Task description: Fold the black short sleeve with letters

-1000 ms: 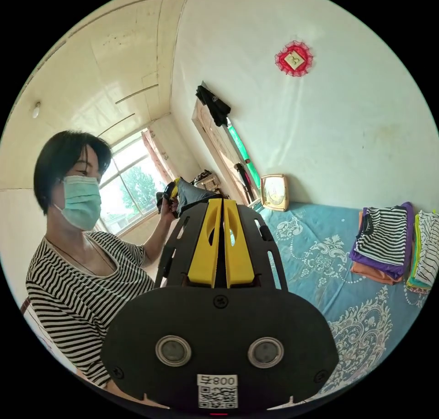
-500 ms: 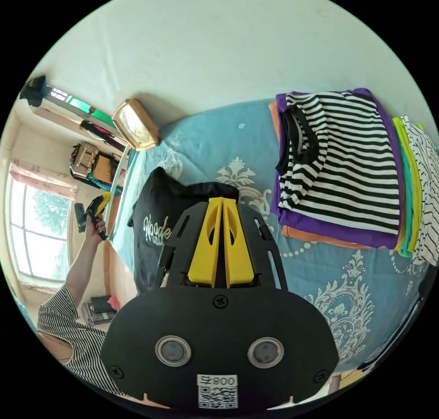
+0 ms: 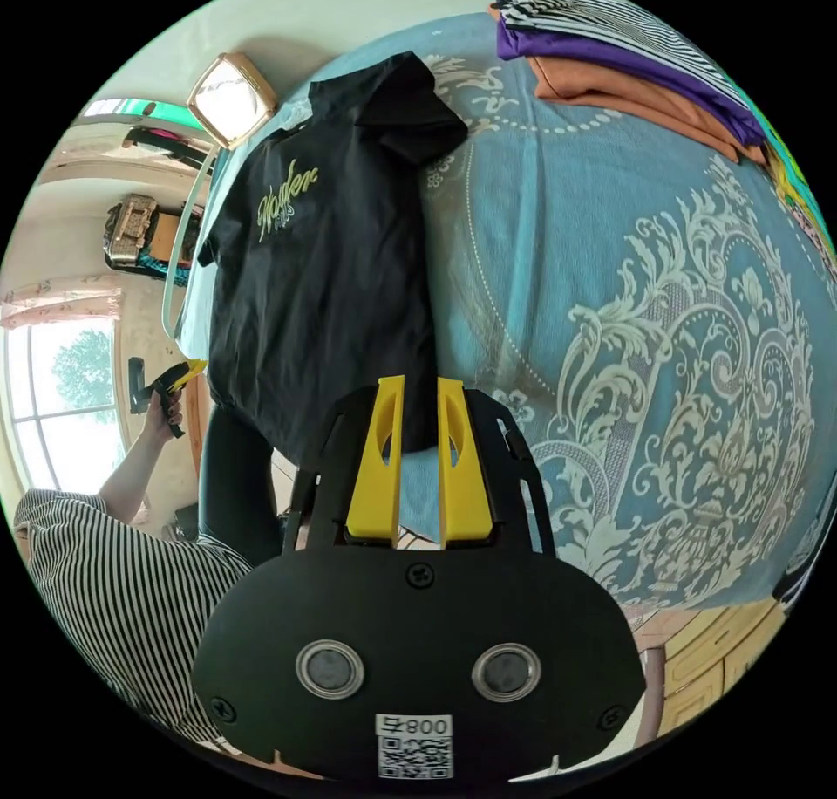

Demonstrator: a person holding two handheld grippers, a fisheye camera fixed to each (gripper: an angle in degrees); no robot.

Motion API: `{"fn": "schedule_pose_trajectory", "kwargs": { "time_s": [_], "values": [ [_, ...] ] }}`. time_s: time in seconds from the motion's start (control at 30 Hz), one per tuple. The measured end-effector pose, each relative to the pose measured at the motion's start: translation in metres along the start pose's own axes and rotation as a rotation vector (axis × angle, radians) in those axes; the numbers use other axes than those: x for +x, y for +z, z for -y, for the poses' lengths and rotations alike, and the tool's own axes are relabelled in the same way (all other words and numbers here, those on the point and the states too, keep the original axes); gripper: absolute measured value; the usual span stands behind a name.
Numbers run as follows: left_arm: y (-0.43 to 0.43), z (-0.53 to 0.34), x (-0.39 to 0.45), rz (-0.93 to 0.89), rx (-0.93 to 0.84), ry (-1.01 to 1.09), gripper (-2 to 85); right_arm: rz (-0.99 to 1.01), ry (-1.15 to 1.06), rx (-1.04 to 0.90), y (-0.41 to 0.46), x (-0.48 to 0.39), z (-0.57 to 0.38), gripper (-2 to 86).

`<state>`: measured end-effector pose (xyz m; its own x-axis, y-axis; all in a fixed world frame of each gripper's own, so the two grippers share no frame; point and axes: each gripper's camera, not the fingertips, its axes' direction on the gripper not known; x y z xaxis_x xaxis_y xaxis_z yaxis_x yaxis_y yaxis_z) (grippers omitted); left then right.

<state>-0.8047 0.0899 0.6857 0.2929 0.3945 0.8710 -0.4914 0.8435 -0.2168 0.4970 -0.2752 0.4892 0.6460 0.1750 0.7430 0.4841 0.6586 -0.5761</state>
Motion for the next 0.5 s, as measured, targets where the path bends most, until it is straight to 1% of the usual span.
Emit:
{"fn": "schedule_pose_trajectory", "kwargs": {
  "time_s": [0.07, 0.13, 0.33, 0.4, 0.5],
  "values": [
    [0.006, 0.003, -0.007, 0.063, 0.021, -0.022, 8.6, -0.034, 0.029, 0.010, 0.007, 0.002, 0.007, 6.8],
    [0.009, 0.005, -0.015, 0.074, 0.026, -0.043, 6.8, -0.050, 0.072, 0.025, 0.012, 0.004, 0.015, 6.1],
    [0.019, 0.005, -0.036, -0.006, 0.004, -0.103, 2.2, -0.088, 0.093, 0.036, 0.020, -0.002, 0.034, 3.9],
    [0.018, 0.002, -0.041, -0.030, 0.015, -0.110, 1.7, -0.030, 0.087, -0.019, 0.025, -0.002, 0.040, 2.3],
    [0.006, -0.005, -0.051, -0.078, 0.069, -0.112, 1.3, 0.006, 0.073, 0.017, 0.018, -0.004, 0.036, 1.5]
  ]
}}
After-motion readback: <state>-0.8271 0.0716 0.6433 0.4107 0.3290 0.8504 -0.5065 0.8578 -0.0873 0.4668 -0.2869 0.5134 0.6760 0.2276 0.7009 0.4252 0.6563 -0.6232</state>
